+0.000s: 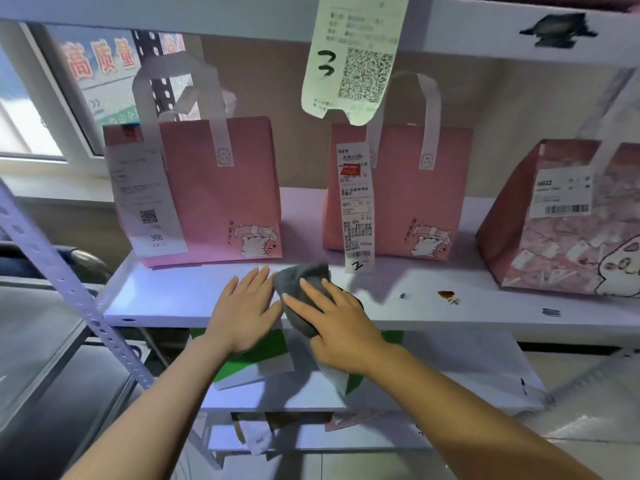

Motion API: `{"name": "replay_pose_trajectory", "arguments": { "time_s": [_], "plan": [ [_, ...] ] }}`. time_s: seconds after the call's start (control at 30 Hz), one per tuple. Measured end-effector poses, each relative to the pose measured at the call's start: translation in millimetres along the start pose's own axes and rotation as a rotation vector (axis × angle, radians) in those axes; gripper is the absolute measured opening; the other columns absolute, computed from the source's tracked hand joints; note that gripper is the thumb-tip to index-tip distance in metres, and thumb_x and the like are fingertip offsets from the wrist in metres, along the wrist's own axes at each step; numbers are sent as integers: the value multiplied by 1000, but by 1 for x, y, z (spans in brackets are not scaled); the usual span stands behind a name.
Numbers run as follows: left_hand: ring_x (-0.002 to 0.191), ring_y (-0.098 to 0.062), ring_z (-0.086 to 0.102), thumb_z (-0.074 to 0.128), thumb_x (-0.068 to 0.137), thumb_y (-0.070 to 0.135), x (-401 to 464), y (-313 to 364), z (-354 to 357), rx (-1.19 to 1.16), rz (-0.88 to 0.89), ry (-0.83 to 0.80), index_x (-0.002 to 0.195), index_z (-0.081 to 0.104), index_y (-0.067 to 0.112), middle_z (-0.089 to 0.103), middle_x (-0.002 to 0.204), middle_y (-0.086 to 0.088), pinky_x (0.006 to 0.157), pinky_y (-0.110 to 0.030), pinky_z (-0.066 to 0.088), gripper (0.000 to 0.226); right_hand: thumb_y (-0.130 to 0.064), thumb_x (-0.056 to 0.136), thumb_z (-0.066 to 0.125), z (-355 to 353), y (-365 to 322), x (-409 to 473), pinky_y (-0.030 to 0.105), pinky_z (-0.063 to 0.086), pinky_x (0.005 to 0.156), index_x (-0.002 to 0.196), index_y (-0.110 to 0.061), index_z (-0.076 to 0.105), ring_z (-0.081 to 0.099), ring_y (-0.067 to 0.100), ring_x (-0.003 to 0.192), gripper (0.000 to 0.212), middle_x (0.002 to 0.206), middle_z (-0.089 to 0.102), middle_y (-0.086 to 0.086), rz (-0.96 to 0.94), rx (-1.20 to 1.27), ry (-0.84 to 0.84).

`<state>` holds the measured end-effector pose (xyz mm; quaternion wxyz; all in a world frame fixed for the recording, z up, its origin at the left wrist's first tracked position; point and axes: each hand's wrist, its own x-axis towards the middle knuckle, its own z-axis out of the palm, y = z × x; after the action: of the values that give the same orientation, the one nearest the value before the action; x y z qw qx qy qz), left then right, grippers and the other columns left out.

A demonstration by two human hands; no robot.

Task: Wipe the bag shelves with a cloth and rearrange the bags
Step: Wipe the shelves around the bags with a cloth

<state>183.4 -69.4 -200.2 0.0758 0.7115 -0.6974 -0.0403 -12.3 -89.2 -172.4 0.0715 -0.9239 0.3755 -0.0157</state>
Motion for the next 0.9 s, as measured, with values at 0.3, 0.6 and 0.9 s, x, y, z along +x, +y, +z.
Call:
{"name": "replay_pose_trajectory", "arguments": {
  "time_s": [0.3, 0.6, 0.9],
  "plan": [
    [147, -16, 6, -10, 74, 64, 0, 0, 4, 29, -12, 16, 152, 15, 21, 10, 160, -1, 118, -38, 2, 92, -35, 75, 41, 1, 68, -63, 52, 46, 97, 138, -27, 47, 48, 39, 125, 64, 143, 48, 7, 198, -90, 145],
    [147, -18, 4, -10, 69, 75, 1, 1, 3, 68, -12, -9, 152, 12, 20, 7, 160, -1, 118, -42, 2, 102, -30, 86, 49, 6, 11, -11, 53, 19, 111, 149, -37, 11, 15, 36, 141, 74, 160, 11, -3, 181, -45, 76],
    [147, -19, 3, -19, 57, 87, 1, 0, 0, 81, 12, -28, 152, 11, 20, 7, 160, -2, 118, -43, 3, 120, -11, 84, 50, -14, 44, -33, 43, 40, 104, 145, -32, 32, 40, 27, 129, 67, 153, 32, -3, 232, 47, 134]
  ]
}}
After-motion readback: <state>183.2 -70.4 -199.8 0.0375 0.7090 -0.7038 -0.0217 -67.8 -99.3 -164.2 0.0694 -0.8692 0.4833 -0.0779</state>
